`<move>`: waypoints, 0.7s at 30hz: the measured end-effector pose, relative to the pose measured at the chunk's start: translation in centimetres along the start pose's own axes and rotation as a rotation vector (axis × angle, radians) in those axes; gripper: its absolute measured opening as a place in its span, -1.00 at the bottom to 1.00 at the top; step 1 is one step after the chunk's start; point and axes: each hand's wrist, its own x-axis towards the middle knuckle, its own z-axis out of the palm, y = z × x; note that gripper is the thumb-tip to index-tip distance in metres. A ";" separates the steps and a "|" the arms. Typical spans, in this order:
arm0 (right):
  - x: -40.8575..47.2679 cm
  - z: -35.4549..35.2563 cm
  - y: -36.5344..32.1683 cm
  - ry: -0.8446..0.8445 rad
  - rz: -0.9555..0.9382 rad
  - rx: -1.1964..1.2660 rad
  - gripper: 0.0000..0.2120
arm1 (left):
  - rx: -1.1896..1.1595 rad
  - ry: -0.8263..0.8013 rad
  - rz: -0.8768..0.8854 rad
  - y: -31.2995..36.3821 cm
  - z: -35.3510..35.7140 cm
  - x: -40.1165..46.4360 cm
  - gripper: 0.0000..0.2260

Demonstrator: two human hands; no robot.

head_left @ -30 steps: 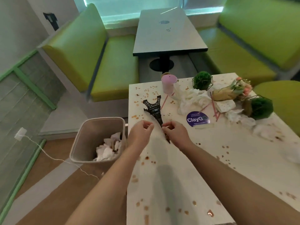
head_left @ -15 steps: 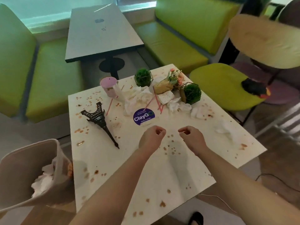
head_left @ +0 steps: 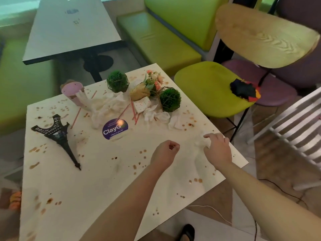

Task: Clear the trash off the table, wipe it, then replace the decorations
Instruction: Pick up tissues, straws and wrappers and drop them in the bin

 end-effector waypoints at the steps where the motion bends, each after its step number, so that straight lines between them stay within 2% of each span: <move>1: 0.4 -0.1 0.8 -0.027 0.002 -0.022 -0.51 | -0.009 -0.004 -0.010 0.2 0.7 0.2 -0.81; 4: 1.3 0.2 3.0 -0.165 0.008 -0.069 -0.39 | -0.046 0.003 -0.039 0.6 2.2 0.6 -0.83; 7: 2.0 0.9 4.5 -0.199 -0.017 -0.064 -0.37 | -0.071 0.010 -0.064 0.8 3.3 1.0 -0.83; 10: 2.3 1.7 5.5 -0.183 -0.038 -0.029 -0.47 | -0.109 0.012 -0.097 0.8 4.2 1.1 -0.88; 14: 2.2 1.7 6.0 -0.109 -0.034 0.123 -0.72 | -0.140 -0.019 -0.116 1.1 5.2 1.2 -0.89; 16: 2.0 1.3 5.4 -0.059 -0.076 0.234 -0.76 | -0.202 -0.039 -0.100 1.9 5.6 1.3 -0.80; 19: 1.3 0.6 3.4 -0.085 -0.222 0.375 -0.73 | -0.328 -0.038 -0.076 4.0 5.7 1.2 -0.60; 21: 0.7 0.1 1.8 -0.109 -0.276 0.505 -0.72 | -0.453 -0.054 -0.084 5.4 5.3 1.2 -0.59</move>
